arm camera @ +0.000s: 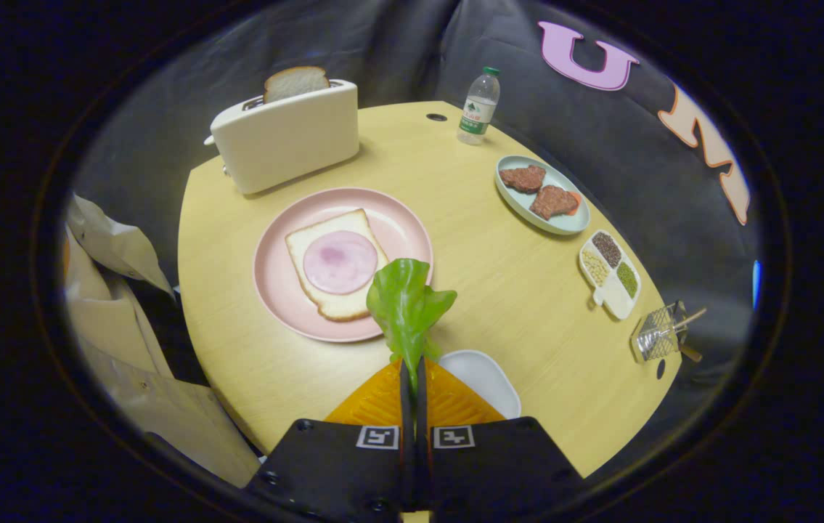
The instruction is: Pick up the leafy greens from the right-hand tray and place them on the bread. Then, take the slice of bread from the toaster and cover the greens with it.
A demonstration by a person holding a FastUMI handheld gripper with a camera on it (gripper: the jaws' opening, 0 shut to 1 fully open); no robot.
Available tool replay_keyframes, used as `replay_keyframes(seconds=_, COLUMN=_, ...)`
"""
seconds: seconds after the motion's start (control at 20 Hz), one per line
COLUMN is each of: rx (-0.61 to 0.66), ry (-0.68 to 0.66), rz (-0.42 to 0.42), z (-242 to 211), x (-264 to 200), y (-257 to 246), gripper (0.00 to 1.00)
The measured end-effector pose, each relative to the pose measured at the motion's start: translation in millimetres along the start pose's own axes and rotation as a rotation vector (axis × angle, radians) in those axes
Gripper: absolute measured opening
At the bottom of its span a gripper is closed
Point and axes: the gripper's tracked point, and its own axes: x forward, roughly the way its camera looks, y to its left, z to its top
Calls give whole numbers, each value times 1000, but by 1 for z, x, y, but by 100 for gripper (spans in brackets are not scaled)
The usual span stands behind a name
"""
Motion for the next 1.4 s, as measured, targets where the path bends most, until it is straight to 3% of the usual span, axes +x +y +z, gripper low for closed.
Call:
replay_keyframes(seconds=0.9, rx=-63, ry=-22, rz=115, z=76, x=45, y=70, gripper=4)
replay_keyframes(seconds=1.1, rx=-79, ry=-3, rz=179, z=79, x=51, y=96, gripper=7)
replay_keyframes(seconds=1.4, rx=-90, ry=12, rz=177, z=83, x=65, y=101, gripper=7)
